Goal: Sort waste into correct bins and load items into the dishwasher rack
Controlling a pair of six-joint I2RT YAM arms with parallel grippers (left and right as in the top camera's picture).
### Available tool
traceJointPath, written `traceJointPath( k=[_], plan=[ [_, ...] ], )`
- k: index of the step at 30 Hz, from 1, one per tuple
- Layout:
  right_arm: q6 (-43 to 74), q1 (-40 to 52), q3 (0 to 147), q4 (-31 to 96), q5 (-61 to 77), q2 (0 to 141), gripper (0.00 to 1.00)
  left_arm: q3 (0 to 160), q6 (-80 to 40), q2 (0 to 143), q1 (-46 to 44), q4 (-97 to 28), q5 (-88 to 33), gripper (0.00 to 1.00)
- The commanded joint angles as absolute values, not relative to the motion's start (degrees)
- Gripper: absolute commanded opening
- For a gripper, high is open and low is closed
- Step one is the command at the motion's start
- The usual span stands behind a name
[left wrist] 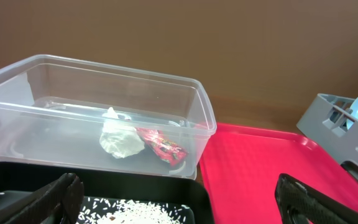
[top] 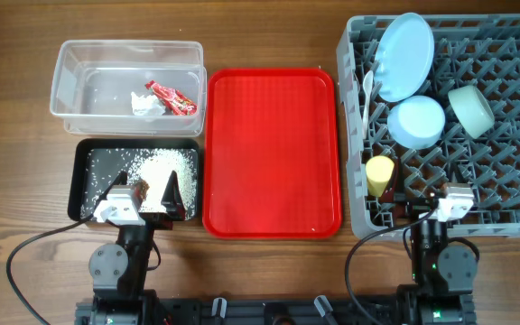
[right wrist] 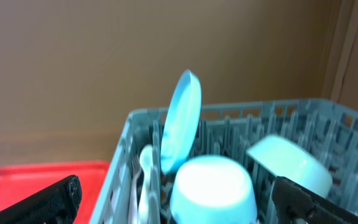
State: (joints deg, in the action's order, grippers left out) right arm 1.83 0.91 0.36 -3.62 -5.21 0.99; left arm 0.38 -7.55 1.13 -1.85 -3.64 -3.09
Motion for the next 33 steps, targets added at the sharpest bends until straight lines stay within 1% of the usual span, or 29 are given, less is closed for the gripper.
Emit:
traceJointPath(
  k=[1, 33],
  plan=[
    [1.52, 0.62, 0.30, -1.02, -5.98, 0.47, 1.00, 0.34, -6.83, 0.93, -1.48, -4.16, -3.40, 1.00],
    [1.52, 0.62, 0.30, -0.99, -5.98, 1.41, 1.00, 0.34, -6.83, 0.93, -1.48, -4.16, -3.40, 1.00]
  ],
)
